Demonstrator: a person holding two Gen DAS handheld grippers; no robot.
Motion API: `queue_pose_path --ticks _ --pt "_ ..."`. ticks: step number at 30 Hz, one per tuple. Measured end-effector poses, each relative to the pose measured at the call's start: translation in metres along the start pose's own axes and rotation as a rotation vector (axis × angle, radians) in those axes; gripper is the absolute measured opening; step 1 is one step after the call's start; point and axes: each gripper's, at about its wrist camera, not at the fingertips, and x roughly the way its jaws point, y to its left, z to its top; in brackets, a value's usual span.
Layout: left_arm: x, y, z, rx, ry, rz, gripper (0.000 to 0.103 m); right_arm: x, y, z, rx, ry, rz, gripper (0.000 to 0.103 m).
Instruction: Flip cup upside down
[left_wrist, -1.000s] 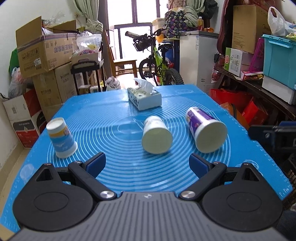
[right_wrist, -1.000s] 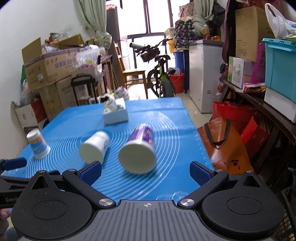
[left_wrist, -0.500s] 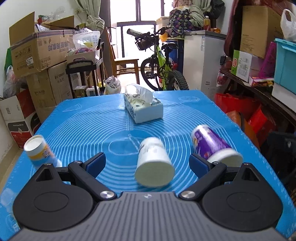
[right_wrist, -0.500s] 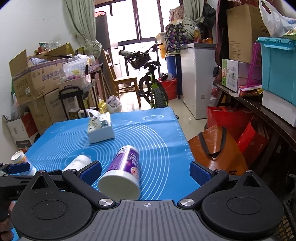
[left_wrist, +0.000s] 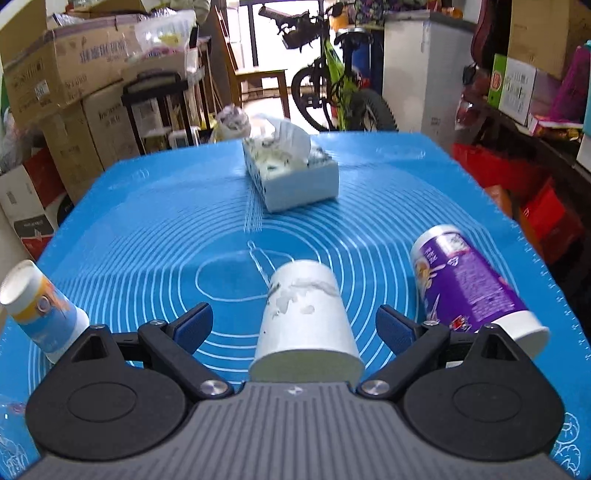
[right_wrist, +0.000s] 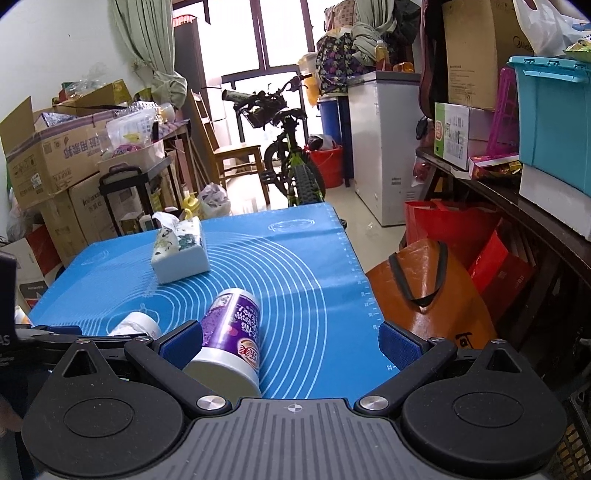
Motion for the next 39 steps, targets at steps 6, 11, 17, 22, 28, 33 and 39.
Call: queue_pose_path --ticks 6,11,17,22,28,33,39 --pt "0.018 -0.001 -0.006 0.02 0.11 -0.006 0.066 0.002 0.004 0.0 -0.007 0.003 -0.003 0.101" --pt "0.011 0.004 -0.006 -0.009 0.095 -0.011 0.063 0.002 0.003 -0.002 -0.007 0.012 -0.005 0.101" --pt "0.004 0.009 -0.006 -0.038 0.114 -0.043 0.061 -0.009 -0.001 0.0 -0.006 -0.003 -0.015 0.101" --pt "-0.024 0.013 -0.014 -0.025 0.086 -0.054 0.061 -0.02 -0.001 -0.001 0.003 -0.013 -0.011 0.101" --pt "-0.053 0.022 -0.034 -0.038 0.085 -0.065 0.062 -0.037 0.013 -0.01 -0.02 -0.013 0.014 0.101" --pt "-0.063 0.027 -0.055 -0.046 0.111 -0.071 0.062 -0.046 0.02 -0.023 -0.03 0.011 0.028 0.101" --pt "-0.066 0.024 -0.075 -0.041 0.128 -0.087 0.062 -0.05 0.023 -0.037 -0.03 0.053 0.04 0.101"
